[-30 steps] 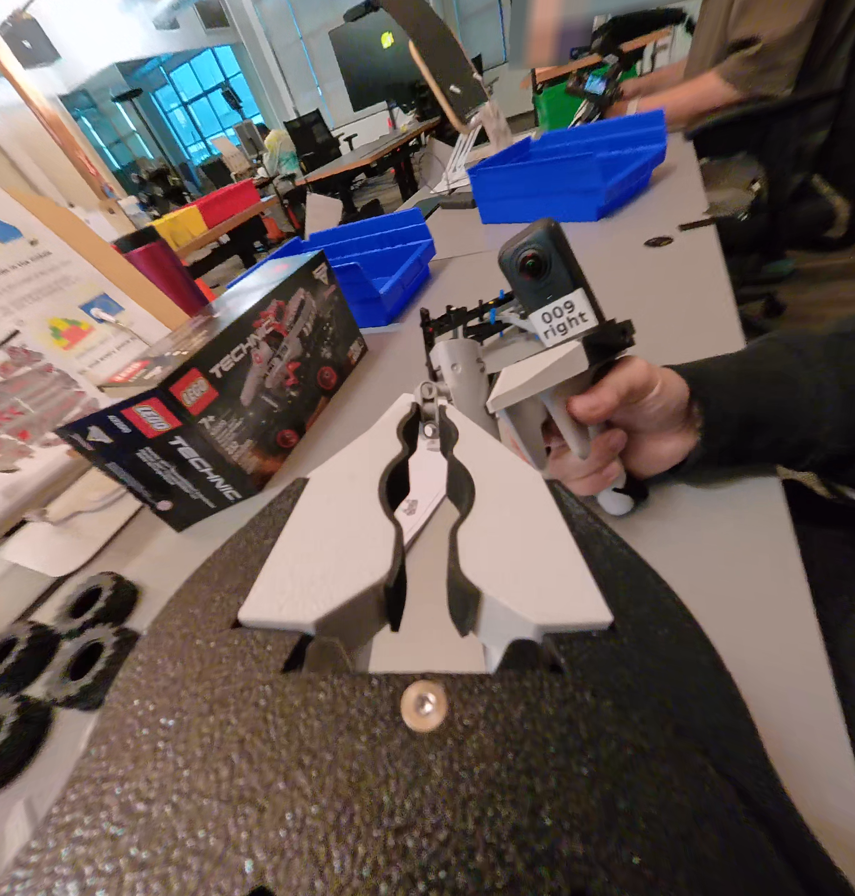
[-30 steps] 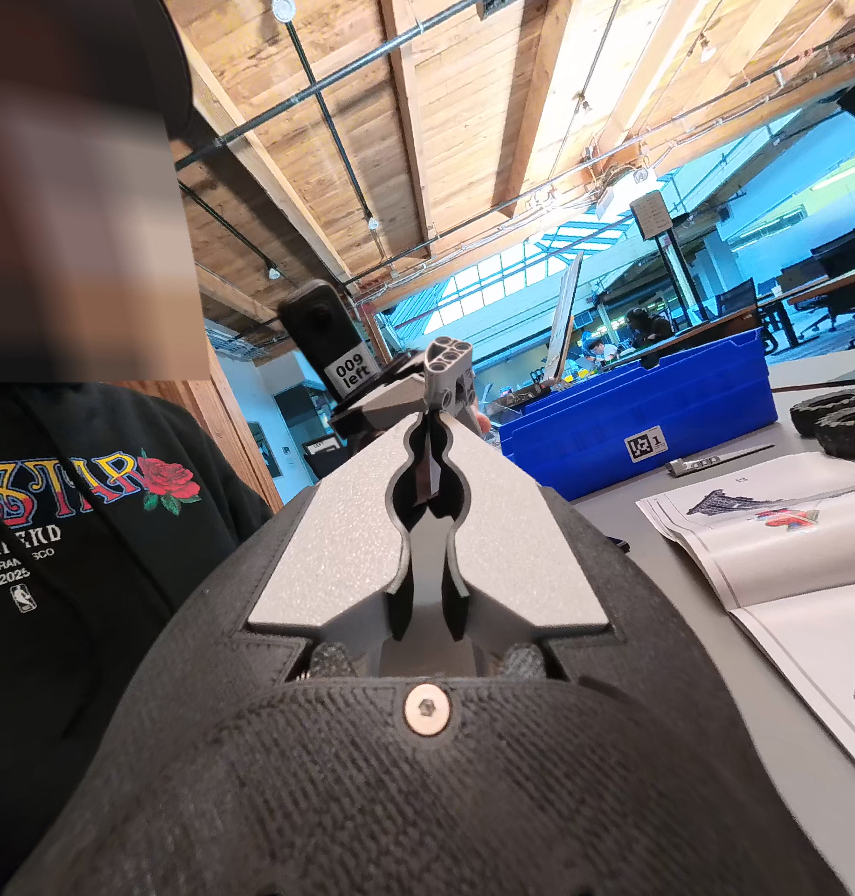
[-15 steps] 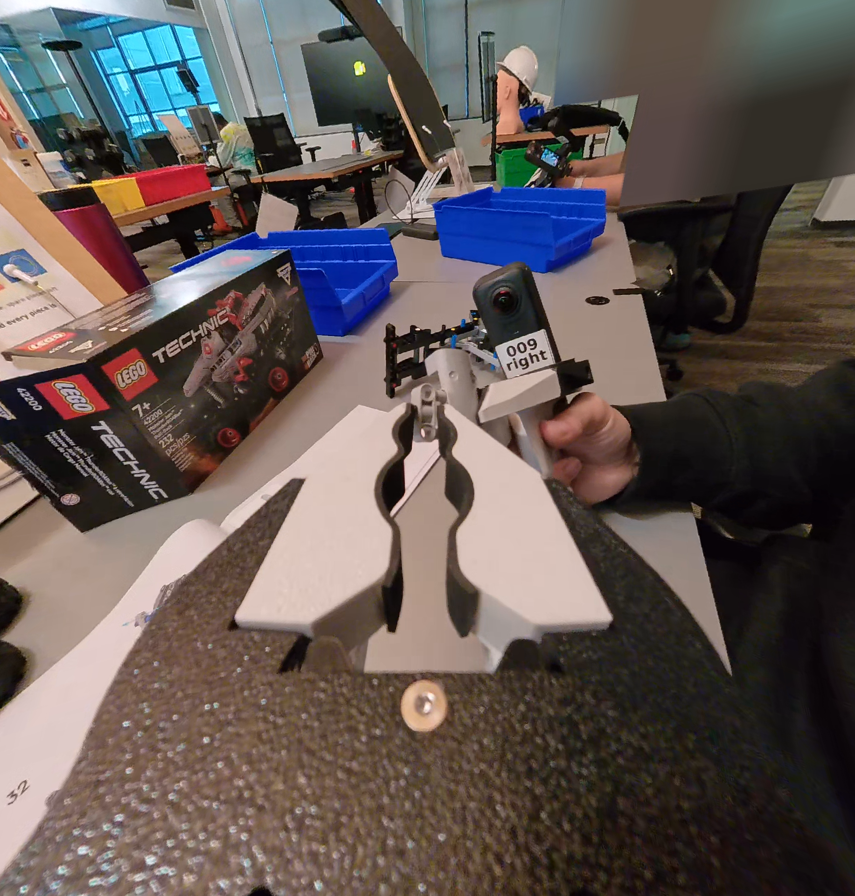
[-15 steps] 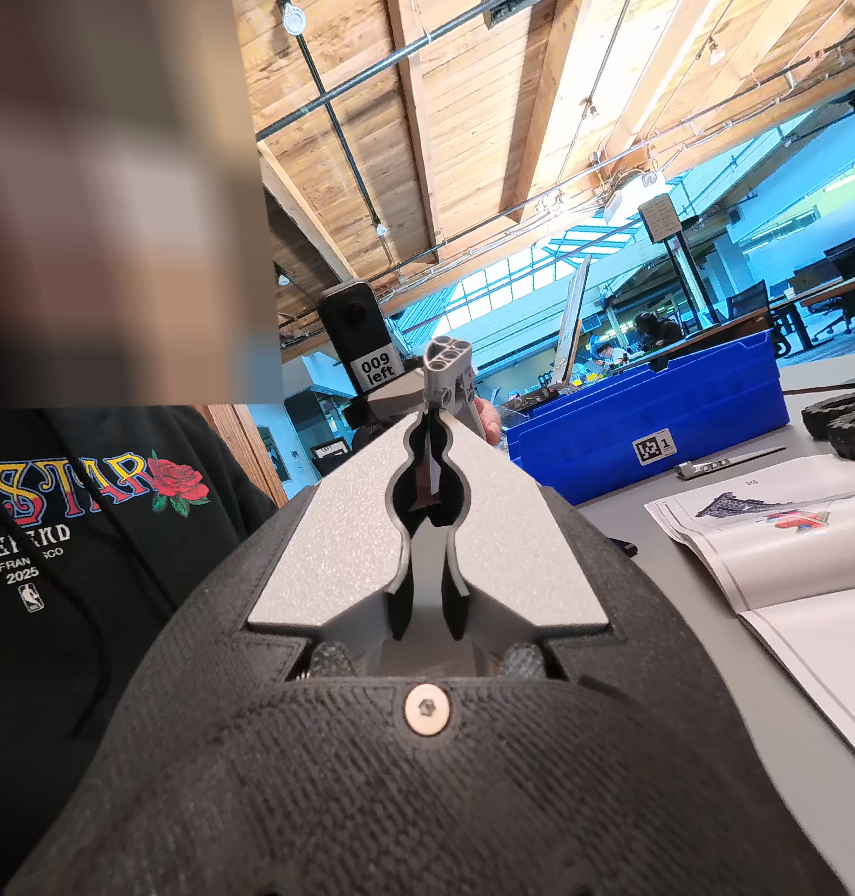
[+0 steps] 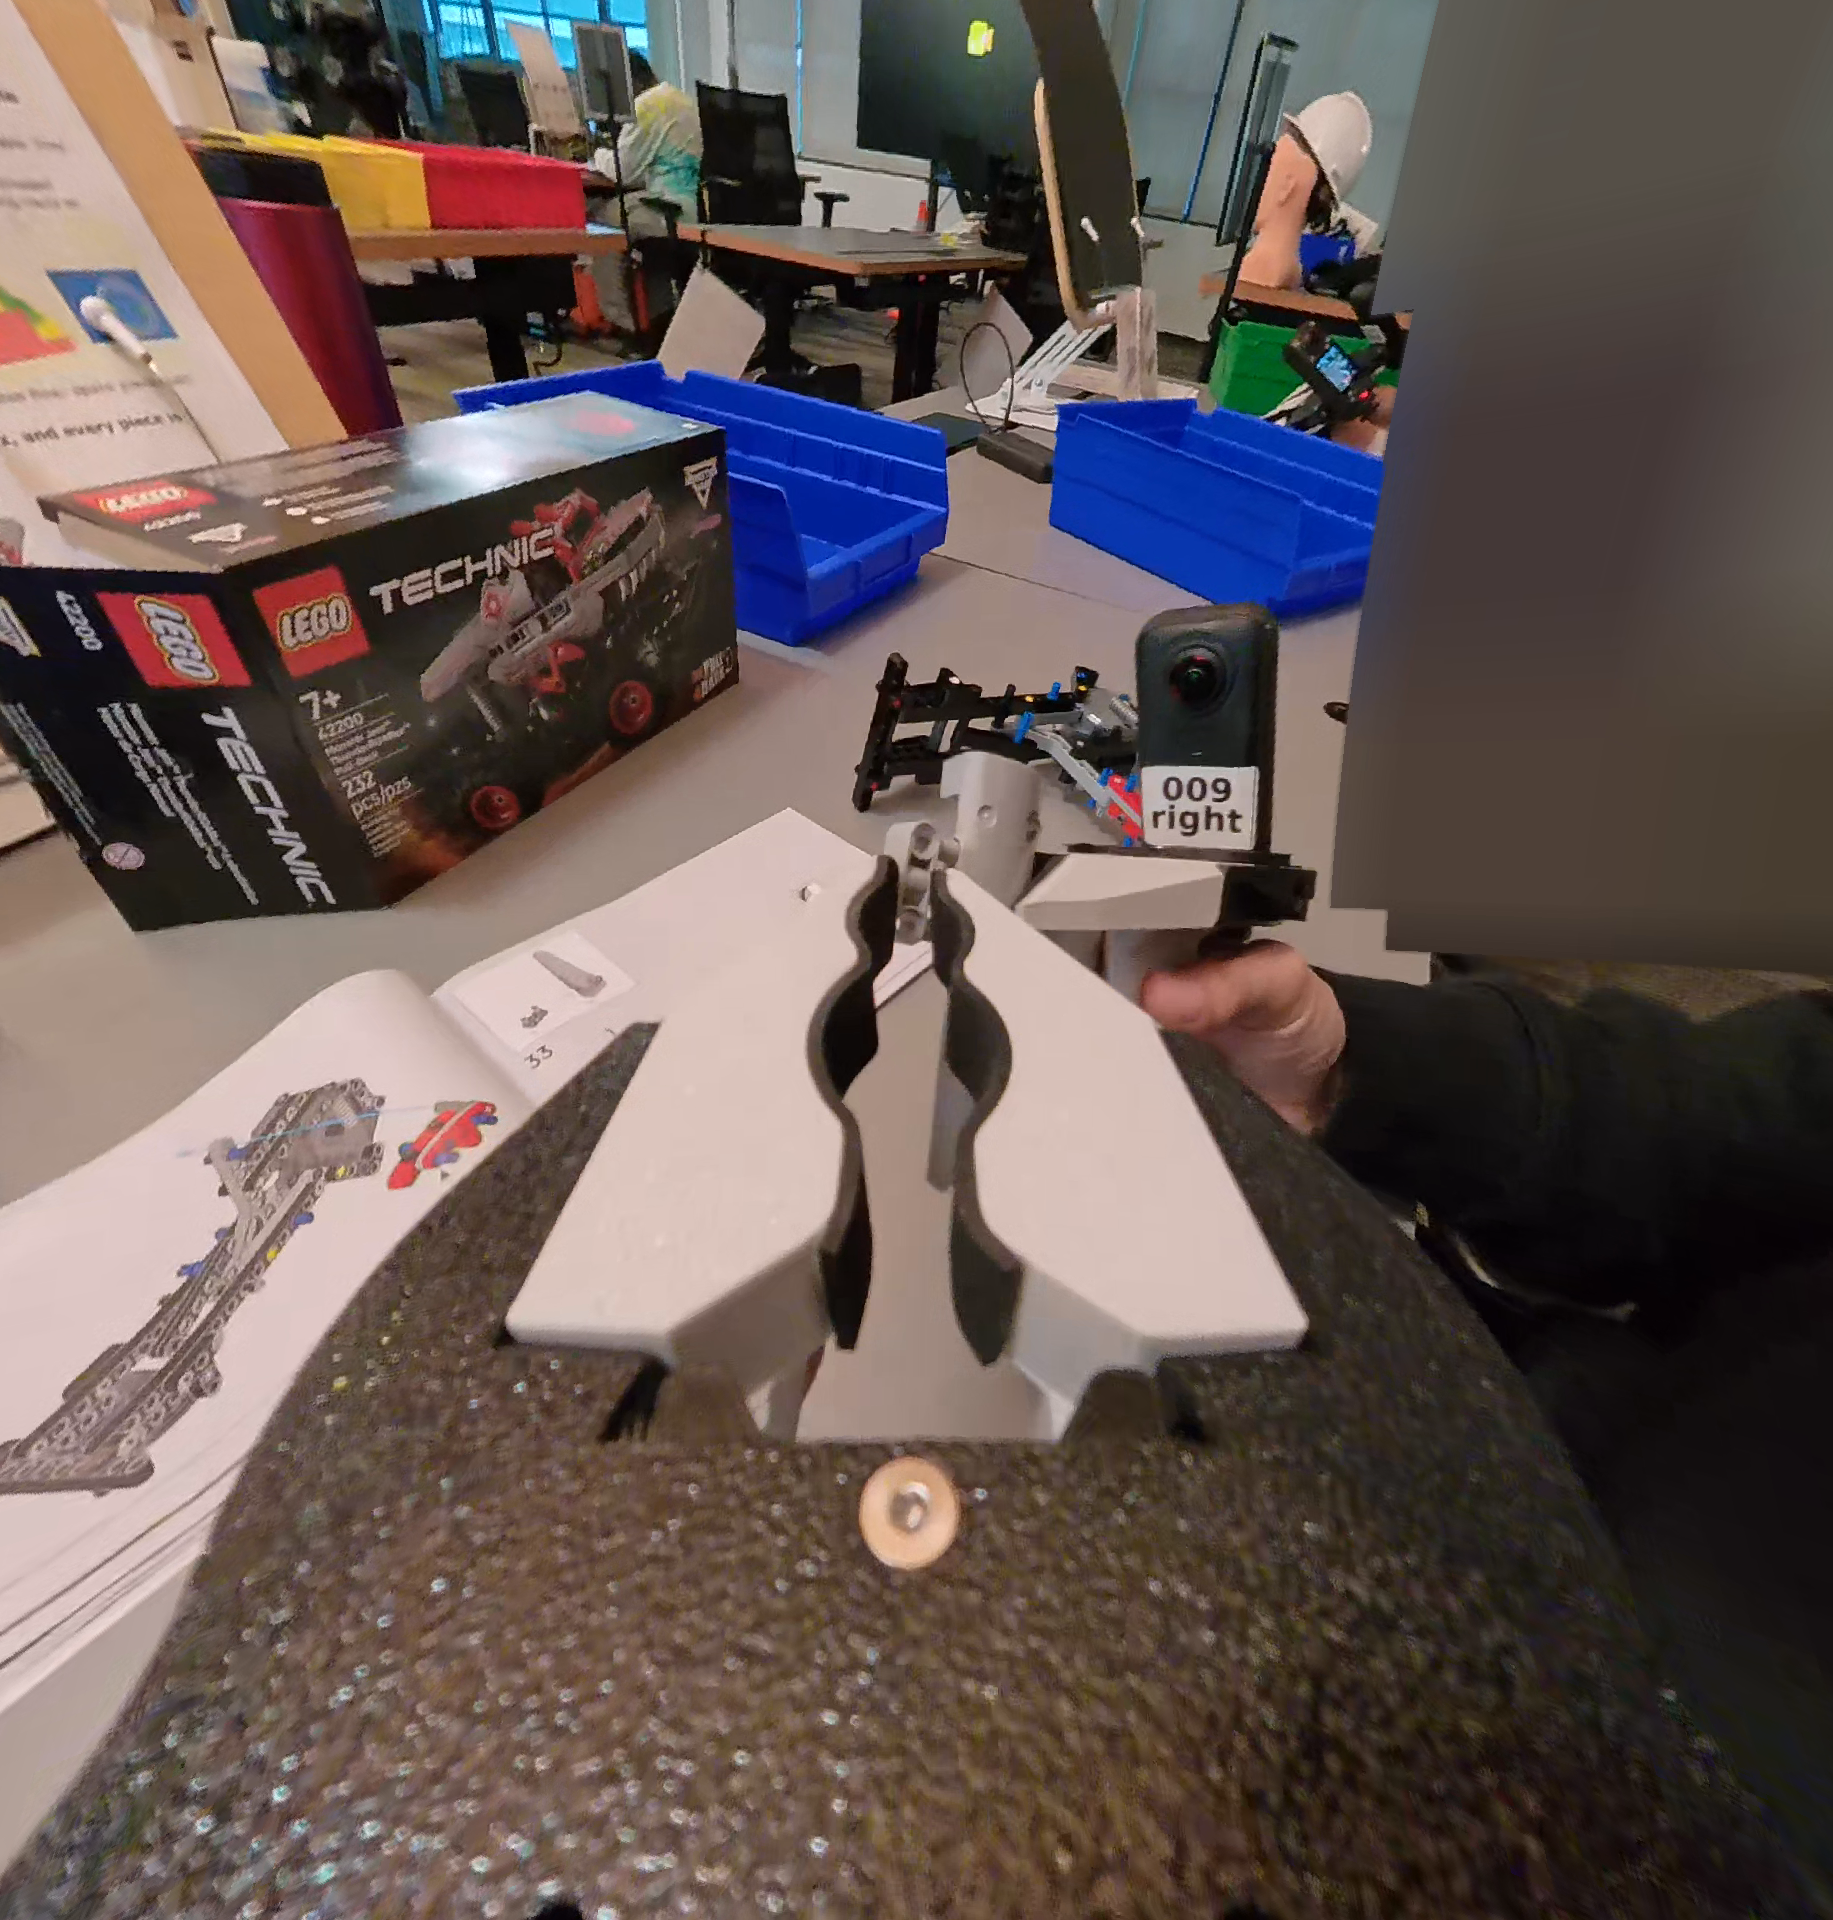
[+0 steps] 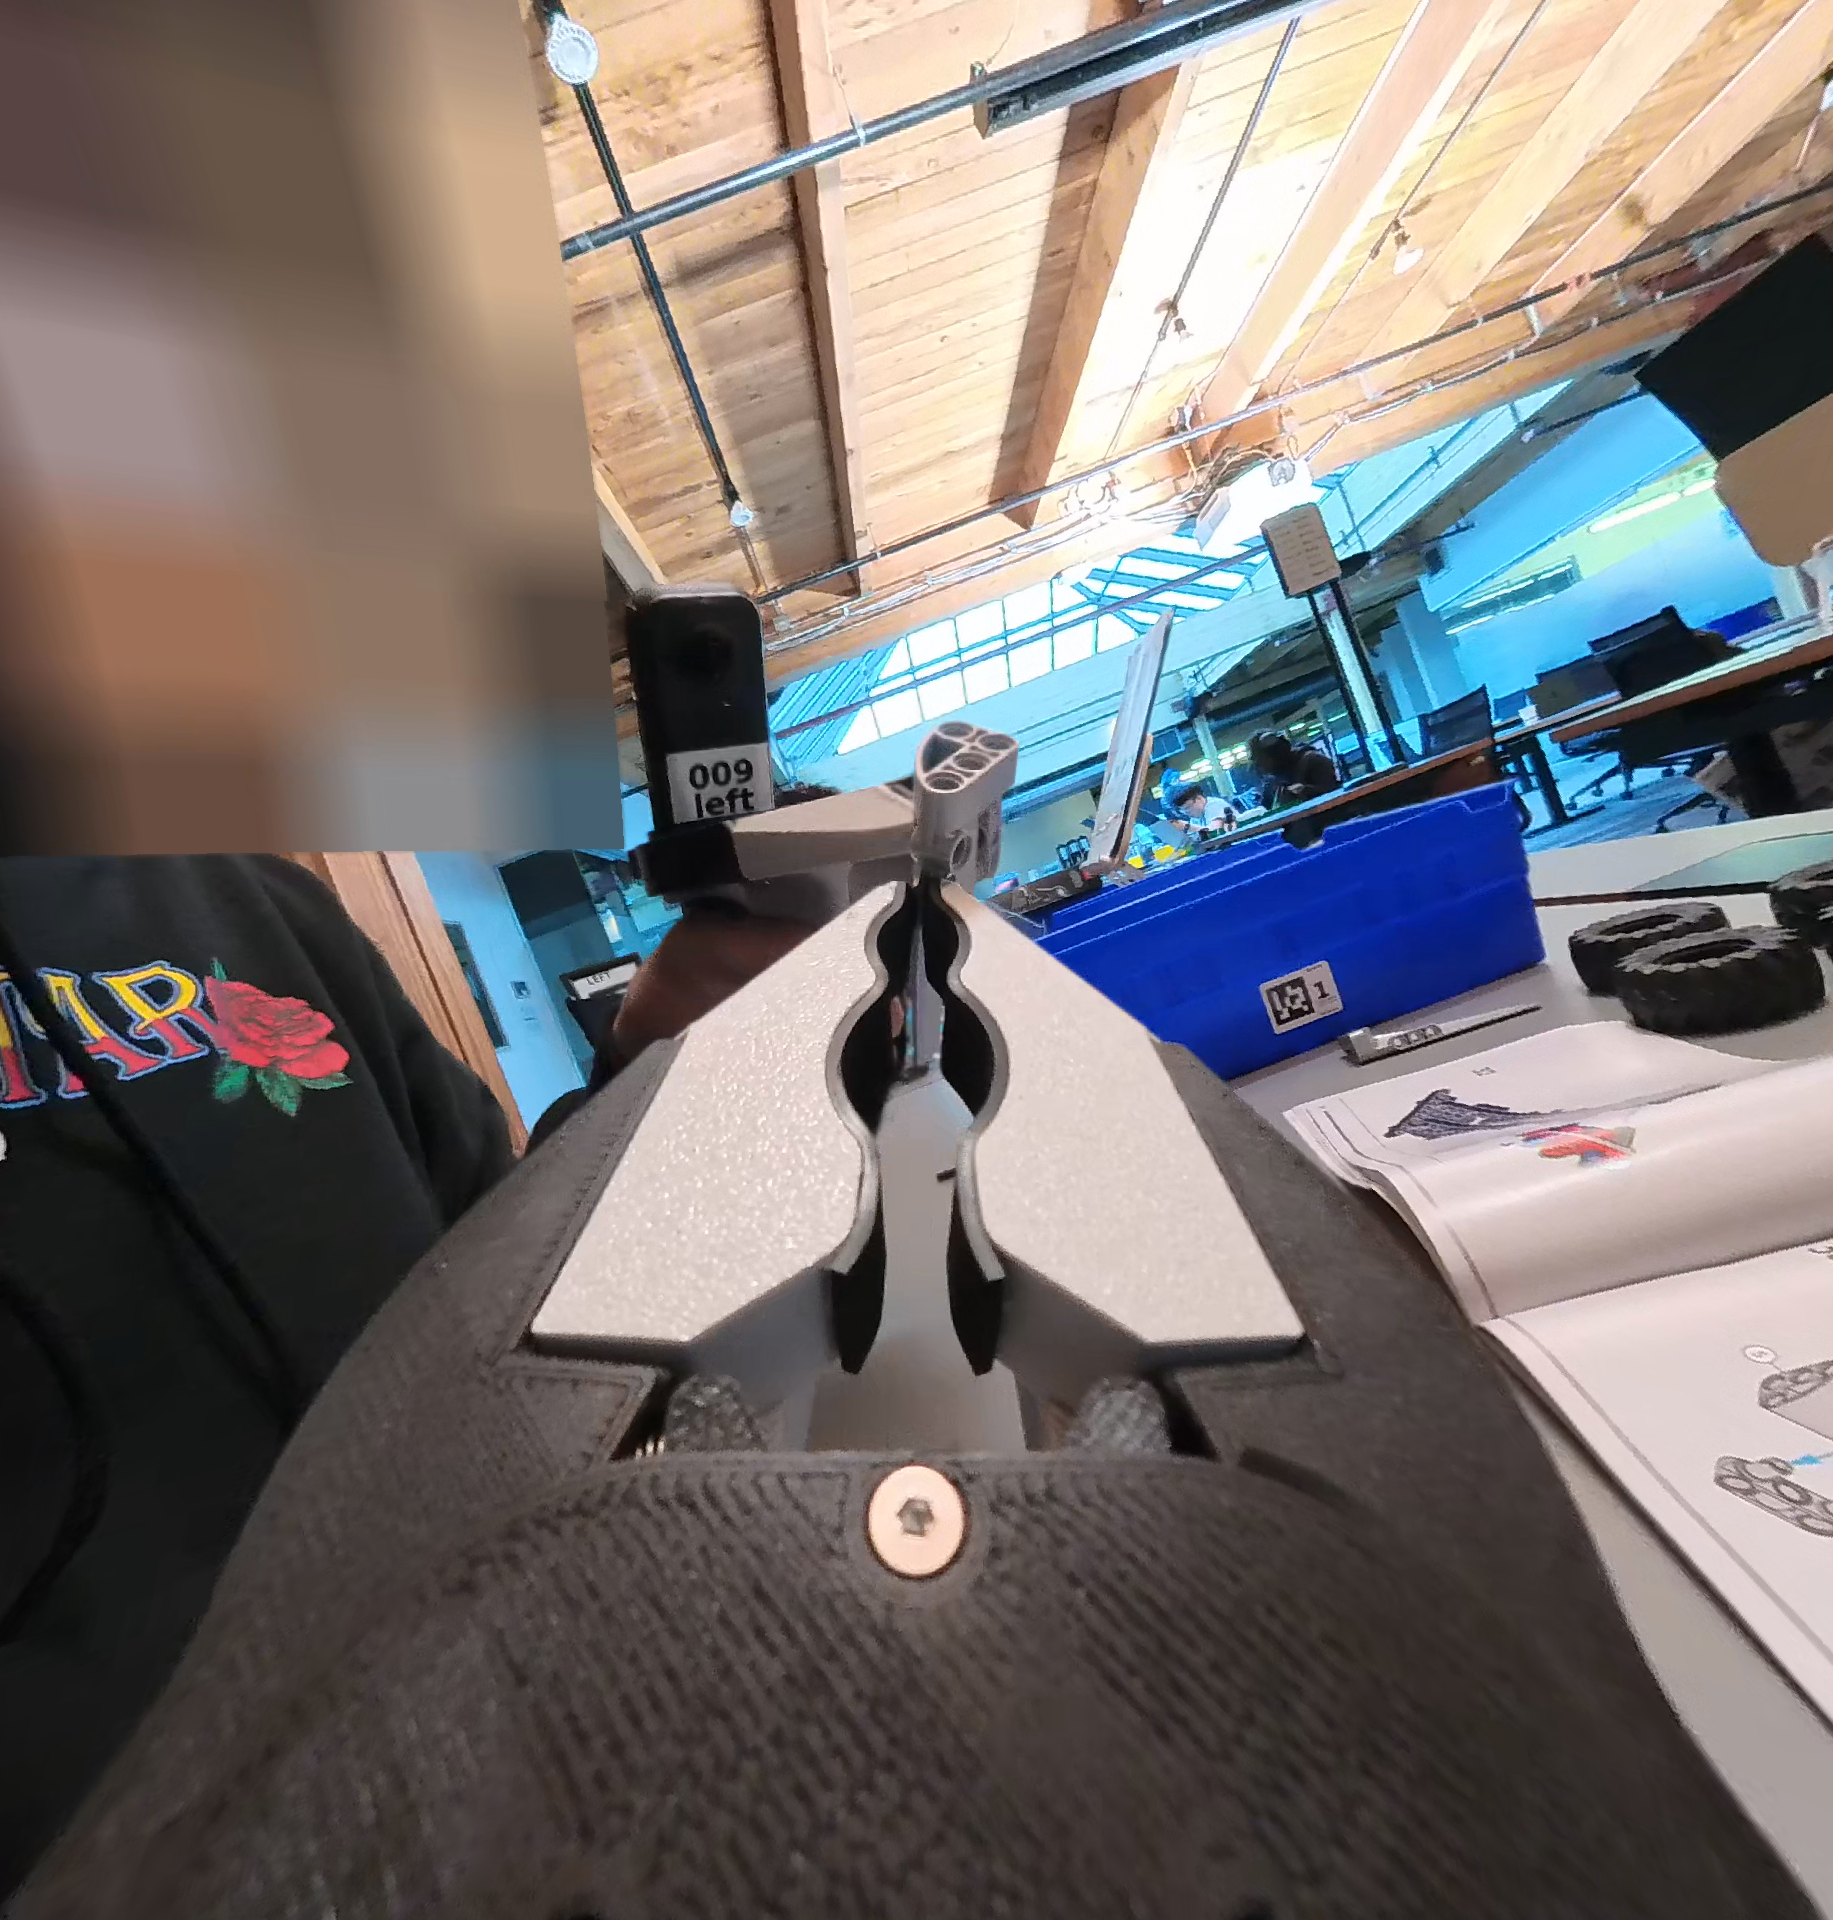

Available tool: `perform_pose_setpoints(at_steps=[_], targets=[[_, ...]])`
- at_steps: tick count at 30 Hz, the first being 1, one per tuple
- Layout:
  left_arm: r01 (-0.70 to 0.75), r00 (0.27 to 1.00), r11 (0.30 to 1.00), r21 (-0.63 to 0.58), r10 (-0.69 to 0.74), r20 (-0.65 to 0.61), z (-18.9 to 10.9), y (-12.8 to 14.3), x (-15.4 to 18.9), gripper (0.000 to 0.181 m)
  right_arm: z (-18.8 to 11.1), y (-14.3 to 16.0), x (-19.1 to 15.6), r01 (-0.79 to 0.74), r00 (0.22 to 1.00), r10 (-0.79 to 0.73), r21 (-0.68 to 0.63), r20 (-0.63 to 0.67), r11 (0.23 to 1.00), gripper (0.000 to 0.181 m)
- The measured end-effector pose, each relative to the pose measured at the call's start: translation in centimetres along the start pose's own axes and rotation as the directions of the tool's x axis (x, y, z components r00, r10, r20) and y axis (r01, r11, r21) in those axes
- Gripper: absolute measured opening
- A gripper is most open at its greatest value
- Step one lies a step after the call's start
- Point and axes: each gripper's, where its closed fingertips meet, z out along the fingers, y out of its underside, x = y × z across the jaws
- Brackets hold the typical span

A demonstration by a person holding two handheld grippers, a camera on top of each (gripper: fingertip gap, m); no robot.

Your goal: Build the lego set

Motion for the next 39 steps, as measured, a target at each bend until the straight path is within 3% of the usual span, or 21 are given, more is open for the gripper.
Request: perform_pose_setpoints(at_steps=[3, 8, 13, 19, 28, 31, 36, 39], targets=[[-0.048, 0.999, 0.999, -0.010, 0.048, -0.021, -0.1, 0.2, -0.1, 0.003, 0.1, 0.2, 0.1, -0.011, 1.000, 0.011, -0.019, 0.001, 1.000, 0.000], [0.035, 0.998, 0.999, -0.015, -0.035, -0.046, -0.2, 0.4, -0.4, 0.003, 0.2, 0.5, 0.3, -0.034, 0.999, 0.034, -0.042, -0.003, 0.999, 0.000], [-0.243, 0.969, 0.965, -0.095, 0.246, 0.016, -0.6, 0.9, -0.6, 0.004, 0.4, 1.0, 0.3, -0.062, 0.998, 0.063, -0.082, 0.006, 0.995, 0.000], [-0.262, 0.965, 0.960, -0.101, 0.259, -0.042, -1.2, 1.2, -0.3, 0.004, 0.6, 1.4, -0.2, -0.064, 0.997, 0.069, -0.118, 0.045, 0.991, 0.000], [-0.059, 0.975, 0.998, 0.000, 0.057, -0.215, -1.7, -0.1, 1.7, 0.003, 0.1, 0.7, -2.0, -0.074, 0.980, 0.086, -0.074, 0.177, 0.995, 0.000], [0.007, 0.962, 1.000, 0.018, -0.002, -0.273, -2.2, -0.5, 1.8, 0.023, -0.1, 0.9, -3.0, -0.063, 0.968, 0.084, -0.097, 0.237, 0.993, 0.000], [0.185, 0.811, 0.976, -0.112, -0.216, -0.544, -4.3, 0.6, 3.6, 0.028, -0.2, 1.7, -4.8, -0.091, 0.926, 0.148, -0.175, 0.347, 0.980, 0.000], [0.184, 0.770, 0.969, -0.163, -0.245, -0.589, -4.6, 1.2, 4.3, 0.025, -0.1, 2.2, -5.5, -0.089, 0.909, 0.165, -0.209, 0.382, 0.974, 0.000]])
